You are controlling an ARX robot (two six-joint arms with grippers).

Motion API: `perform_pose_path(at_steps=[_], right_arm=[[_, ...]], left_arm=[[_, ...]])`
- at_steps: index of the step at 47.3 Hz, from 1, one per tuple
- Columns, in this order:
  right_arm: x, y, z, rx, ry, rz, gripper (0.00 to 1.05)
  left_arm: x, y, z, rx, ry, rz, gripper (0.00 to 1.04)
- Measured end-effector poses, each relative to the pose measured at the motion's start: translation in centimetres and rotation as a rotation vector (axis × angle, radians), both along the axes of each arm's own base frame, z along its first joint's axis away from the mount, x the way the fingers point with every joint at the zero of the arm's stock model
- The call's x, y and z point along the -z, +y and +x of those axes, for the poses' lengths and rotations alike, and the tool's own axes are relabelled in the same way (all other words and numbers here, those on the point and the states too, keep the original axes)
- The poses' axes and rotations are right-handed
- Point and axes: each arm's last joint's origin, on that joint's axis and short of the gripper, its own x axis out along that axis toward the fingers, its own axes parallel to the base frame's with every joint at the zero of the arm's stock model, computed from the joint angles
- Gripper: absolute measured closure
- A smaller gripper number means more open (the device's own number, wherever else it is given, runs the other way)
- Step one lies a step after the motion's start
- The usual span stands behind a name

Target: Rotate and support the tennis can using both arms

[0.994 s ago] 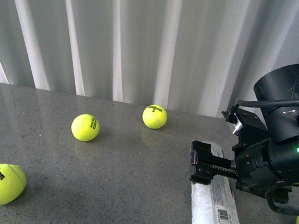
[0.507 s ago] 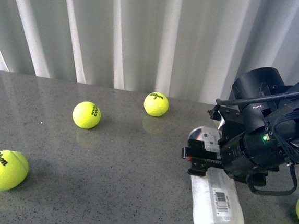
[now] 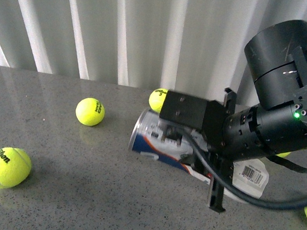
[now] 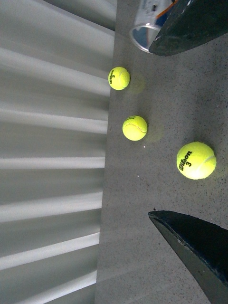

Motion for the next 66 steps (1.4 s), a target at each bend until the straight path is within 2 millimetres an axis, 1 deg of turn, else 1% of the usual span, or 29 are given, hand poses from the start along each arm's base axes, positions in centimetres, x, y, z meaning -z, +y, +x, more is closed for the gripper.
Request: perform_pose_path(at_steps=[3,4,5,8,10,13,17,25,32,37,41,42,44,47,51,56,62,66], right_arm=[[1.0,0.0,0.0,-0.132,-0.035,-0.095,0.85],[1.2,0.0,0.1,-0.141,-0.035,-0.105,0.86],[1.6,-0.1,0.2,-0.186,-0.055,-0.139,0.87],[2.3,-0.1,0.5,-0.242,-0.073,-0.178,0.90],[3.1,-0.2,1.0,-0.293,-0.087,-0.216,0.93],[3.7,-0.1,1.7,-0.331,-0.091,-0.234,0.95],[3.8,0.1,2.5,-0.327,-0.102,-0.234,0.96],[4.2,1.1,2.9,-0.316,-0.108,-0.195,0.97],[4.3,1.9,3.0,-0.265,-0.088,-0.160,0.97],[4.5,2.2,2.6,-0.244,-0.056,-0.126,0.75],[4.8,2.2,2.1,-0.235,-0.017,-0.105,0.61],[4.9,2.2,1.9,-0.233,-0.003,-0.095,0.55],[4.9,2.2,1.6,-0.229,0.011,-0.081,0.48],[4.7,2.2,1.4,-0.224,0.017,-0.069,0.41],[3.7,2.1,1.2,-0.214,0.011,-0.045,0.27],[1.7,2.0,0.7,-0.201,-0.008,0.001,0.05],[0.6,1.8,0.0,-0.184,-0.006,0.044,0.07],[-0.8,1.6,-0.8,-0.144,0.016,0.111,0.07]], left_arm=[[0.0,0.0,0.0,0.000,0.000,0.000,0.07],[0.0,0.0,0.0,0.000,0.000,0.000,0.07],[0.0,0.0,0.0,0.000,0.000,0.000,0.07],[0.0,0.0,0.0,0.000,0.000,0.000,0.07],[0.0,0.0,0.0,0.000,0.000,0.000,0.07],[0.0,0.0,0.0,0.000,0.000,0.000,0.07],[0.0,0.0,0.0,0.000,0.000,0.000,0.07],[0.0,0.0,0.0,0.000,0.000,0.000,0.07],[0.0,0.0,0.0,0.000,0.000,0.000,0.07],[0.0,0.0,0.0,0.000,0.000,0.000,0.07],[0.0,0.0,0.0,0.000,0.000,0.000,0.07],[0.0,0.0,0.0,0.000,0.000,0.000,0.07],[0.0,0.0,0.0,0.000,0.000,0.000,0.07],[0.0,0.0,0.0,0.000,0.000,0.000,0.07],[0.0,0.0,0.0,0.000,0.000,0.000,0.07],[0.0,0.0,0.0,0.000,0.000,0.000,0.07],[0.0,0.0,0.0,0.000,0.000,0.000,0.07],[0.0,0.0,0.0,0.000,0.000,0.000,0.07]])
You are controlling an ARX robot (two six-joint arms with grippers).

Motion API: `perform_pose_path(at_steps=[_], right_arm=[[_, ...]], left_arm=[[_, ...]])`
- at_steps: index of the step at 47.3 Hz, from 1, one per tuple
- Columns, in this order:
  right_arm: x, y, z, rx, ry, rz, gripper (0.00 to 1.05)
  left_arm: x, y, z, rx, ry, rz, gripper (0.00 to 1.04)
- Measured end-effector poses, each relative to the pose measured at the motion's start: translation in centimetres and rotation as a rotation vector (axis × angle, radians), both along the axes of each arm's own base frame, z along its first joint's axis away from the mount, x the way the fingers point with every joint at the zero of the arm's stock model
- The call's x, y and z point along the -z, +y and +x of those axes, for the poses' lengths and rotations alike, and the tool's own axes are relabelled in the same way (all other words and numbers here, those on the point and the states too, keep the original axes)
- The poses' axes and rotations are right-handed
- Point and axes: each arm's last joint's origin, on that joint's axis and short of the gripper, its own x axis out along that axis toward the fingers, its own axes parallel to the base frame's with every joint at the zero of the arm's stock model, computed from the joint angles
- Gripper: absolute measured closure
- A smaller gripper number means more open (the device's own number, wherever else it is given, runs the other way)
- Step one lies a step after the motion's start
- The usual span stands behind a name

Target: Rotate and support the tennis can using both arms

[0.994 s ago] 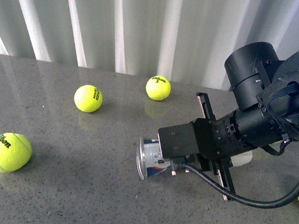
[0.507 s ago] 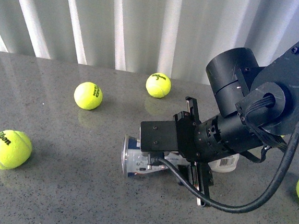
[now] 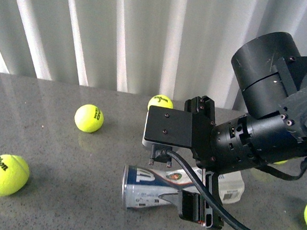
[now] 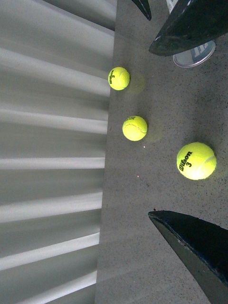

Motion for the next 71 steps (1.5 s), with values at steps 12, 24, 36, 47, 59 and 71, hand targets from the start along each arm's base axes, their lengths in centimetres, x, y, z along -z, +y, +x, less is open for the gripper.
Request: perform_pose_path(at_steps=[12,24,36,47,59,71], right_arm=[[-5.7,-2.0,-1.2,0.427,-0.060,0.230,0.07],[-8.8,-6.9,-2.9,1.049,0.033,0.532,0.07],[-6.3,-8.0,-5.1,1.222,-0.271,0.784,0.31],[-6.8,-11.0,-9.5,1.212,-0.390,0.917,0.66],[-5.6,-12.6,-13.4,1.205,-0.371,0.908,1.01],[-4.6,-13.8,-16.2,1.214,-0.383,0.915,1.01]], left_arm=[[0.0,0.0,0.0,0.000,0.000,0.000,0.07],[0.0,0.0,0.0,-0.002,0.000,0.000,0.07],[0.0,0.0,0.0,-0.003,-0.002,0.000,0.07],[0.0,0.0,0.0,0.000,-0.002,0.000,0.07],[0.0,0.0,0.0,-0.001,-0.002,0.000,0.07],[0.0,0.0,0.0,0.000,-0.002,0.000,0.07]])
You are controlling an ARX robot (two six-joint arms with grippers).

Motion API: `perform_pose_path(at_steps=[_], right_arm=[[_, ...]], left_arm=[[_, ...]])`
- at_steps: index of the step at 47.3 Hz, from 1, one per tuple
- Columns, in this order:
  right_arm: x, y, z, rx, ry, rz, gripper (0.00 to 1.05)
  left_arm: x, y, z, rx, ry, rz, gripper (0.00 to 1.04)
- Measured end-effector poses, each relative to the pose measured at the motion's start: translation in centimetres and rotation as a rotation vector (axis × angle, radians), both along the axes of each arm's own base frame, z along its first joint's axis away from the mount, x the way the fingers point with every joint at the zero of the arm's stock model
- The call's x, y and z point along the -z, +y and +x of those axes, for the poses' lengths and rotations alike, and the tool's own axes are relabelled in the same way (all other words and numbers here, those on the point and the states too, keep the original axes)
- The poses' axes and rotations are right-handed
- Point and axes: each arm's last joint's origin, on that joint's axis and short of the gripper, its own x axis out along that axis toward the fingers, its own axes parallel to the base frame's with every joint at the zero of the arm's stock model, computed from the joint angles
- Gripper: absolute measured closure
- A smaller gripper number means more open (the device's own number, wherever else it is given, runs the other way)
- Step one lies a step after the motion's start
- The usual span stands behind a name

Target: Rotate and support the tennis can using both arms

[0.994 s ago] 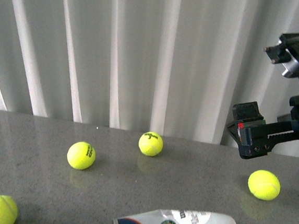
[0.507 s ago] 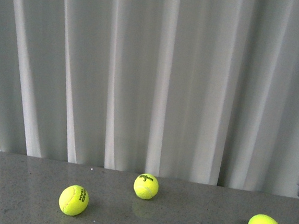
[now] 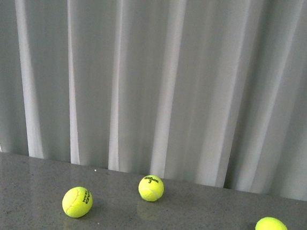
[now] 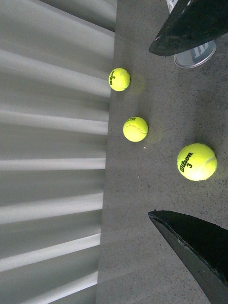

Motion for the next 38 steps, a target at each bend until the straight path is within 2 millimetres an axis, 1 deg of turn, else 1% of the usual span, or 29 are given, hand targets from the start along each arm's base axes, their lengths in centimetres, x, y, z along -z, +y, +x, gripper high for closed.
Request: perform_pose_path(at_steps=[4,6,11,20,38], right_arm=[[0.6,-0.3,-0.9,-0.015,0.020,-0.001,1.01],[0.6,-0.7,-1.2,-0.029,0.021,0.000,1.01],[0.4,-1.3,-2.0,0.002,0.013,0.001,1.01],[0.4,-1.3,-3.5,-0.001,0.015,0.001,1.01],[0.0,-1.3,-5.2,-0.003,0.002,0.001,1.01]], left_arm=[[0.0,0.0,0.0,-0.001,0.000,0.000,0.07],[0.0,0.0,0.0,0.000,0.001,0.000,0.07],[0.0,0.0,0.0,0.000,0.000,0.000,0.07],[0.0,0.0,0.0,0.000,0.000,0.000,0.07],[0.0,0.0,0.0,0.000,0.000,0.000,0.07]])
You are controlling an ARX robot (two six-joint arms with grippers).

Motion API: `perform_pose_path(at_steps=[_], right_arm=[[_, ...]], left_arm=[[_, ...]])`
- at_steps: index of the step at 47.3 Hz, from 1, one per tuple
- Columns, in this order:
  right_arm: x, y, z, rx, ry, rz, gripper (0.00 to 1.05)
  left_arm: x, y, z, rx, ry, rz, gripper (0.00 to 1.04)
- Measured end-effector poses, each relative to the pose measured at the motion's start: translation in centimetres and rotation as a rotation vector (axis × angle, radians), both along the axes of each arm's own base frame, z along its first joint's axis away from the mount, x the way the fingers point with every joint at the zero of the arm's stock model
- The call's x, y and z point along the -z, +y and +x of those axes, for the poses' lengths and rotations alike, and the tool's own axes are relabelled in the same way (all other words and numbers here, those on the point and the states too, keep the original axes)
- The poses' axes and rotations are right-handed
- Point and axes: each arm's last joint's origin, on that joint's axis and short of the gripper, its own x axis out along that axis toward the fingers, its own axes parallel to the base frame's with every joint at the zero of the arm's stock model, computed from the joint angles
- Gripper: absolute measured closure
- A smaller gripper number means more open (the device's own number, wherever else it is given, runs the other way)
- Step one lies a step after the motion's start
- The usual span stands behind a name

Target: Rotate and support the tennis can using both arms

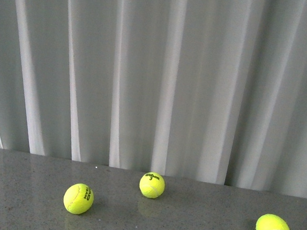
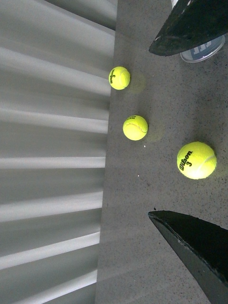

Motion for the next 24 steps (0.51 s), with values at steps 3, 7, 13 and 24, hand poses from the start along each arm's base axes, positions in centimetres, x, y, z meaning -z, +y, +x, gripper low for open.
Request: perform_pose_path(at_steps=[3,7,13,24], right_arm=[[-0.1,0.0,-0.2,-0.001,-0.003,0.000,1.01],[-0.1,0.0,-0.5,0.000,-0.005,0.000,1.01],[-0.2,0.0,-0.9,-0.001,-0.010,0.000,1.01],[-0.3,0.0,-1.6,-0.001,-0.011,0.000,1.01]], left_arm=[[0.0,0.0,0.0,0.000,0.000,0.000,0.07],[0.0,0.0,0.0,0.000,0.000,0.000,0.07],[0.0,0.0,0.0,0.000,0.000,0.000,0.07],[0.0,0.0,0.0,0.000,0.000,0.000,0.07]])
